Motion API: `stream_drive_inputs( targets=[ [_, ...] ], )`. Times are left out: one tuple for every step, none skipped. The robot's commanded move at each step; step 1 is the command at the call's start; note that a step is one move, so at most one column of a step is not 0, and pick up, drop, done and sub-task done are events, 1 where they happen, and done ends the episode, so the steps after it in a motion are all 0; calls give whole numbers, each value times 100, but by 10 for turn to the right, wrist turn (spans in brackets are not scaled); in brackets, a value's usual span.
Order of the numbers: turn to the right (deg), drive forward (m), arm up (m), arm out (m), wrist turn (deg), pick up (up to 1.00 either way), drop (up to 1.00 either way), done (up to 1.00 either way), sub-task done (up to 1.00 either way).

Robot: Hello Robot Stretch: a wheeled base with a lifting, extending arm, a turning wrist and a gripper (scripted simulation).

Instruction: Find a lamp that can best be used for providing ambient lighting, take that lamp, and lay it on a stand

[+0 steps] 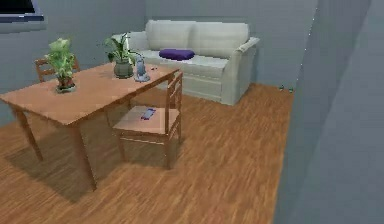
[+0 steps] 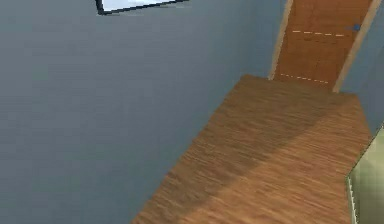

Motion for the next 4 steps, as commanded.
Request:
stream_drive_inputs(
  targets=[
    [0,65,0,0,0,0,0,0,0],
    [240,0,0,0,0,0,0,0,0],
    [30,0,0,0,0,0,0,0,0],
    [0,90,0,0,0,0,0,0,0]
  ],
)
